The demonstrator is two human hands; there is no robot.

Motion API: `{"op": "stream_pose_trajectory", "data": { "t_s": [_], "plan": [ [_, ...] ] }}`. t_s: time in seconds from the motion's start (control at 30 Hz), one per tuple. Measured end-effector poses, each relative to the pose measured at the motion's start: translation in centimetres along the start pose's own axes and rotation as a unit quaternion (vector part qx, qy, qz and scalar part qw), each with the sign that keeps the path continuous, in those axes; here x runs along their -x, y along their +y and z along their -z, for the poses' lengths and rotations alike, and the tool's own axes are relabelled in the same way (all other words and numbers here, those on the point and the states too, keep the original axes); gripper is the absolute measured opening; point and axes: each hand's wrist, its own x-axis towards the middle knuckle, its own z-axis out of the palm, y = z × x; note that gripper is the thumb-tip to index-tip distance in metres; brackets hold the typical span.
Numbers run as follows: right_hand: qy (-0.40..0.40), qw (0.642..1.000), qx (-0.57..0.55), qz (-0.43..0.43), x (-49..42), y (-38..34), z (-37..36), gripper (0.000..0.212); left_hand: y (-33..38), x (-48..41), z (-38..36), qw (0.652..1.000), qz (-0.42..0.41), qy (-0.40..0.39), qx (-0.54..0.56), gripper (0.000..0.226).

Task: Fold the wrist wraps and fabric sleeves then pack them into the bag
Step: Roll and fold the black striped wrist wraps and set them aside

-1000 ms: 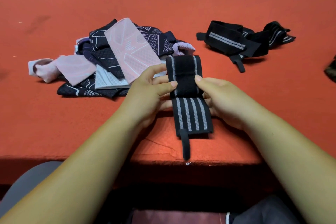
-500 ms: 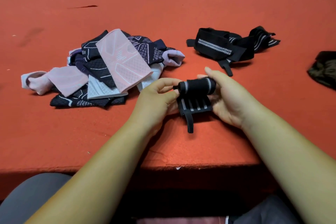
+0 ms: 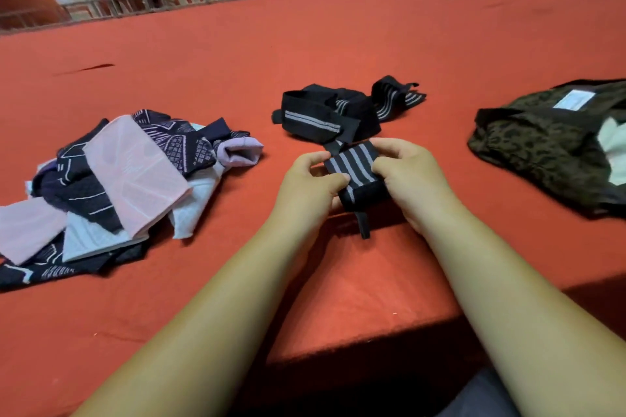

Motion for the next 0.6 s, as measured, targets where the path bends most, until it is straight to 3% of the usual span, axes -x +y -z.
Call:
{"op": "stream_pose_trajectory", "data": {
  "t_s": [0.1,0.2,0.27,0.4,0.6],
  "plan": [
    [0.045,0.999,0.028,0.008,-1.7,0.3,2.5,0.051,0.0,-2.0,-3.8,0.997,-0.019,-0.001,-0.078,0.053],
    [0.076,0.995,0.067,0.012,-3.4,1.1,4.5,0.055,-0.7,-4.1,-6.7,0.981,-0.065,0.006,-0.182,0.062],
    [0.09,0.991,0.097,0.014,-4.5,2.0,5.4,0.058,-1.0,-5.0,-8.2,0.97,-0.085,0.0,-0.229,0.056],
    [0.081,0.984,0.158,0.008,-6.1,3.5,6.4,0.059,-1.2,-6.3,-9.7,0.967,-0.08,0.002,-0.244,0.038],
    [0.086,0.97,0.228,-0.005,-7.5,4.7,6.6,0.05,-0.5,-8.3,-9.2,0.92,-0.128,0.03,-0.369,0.049]
  ]
}}
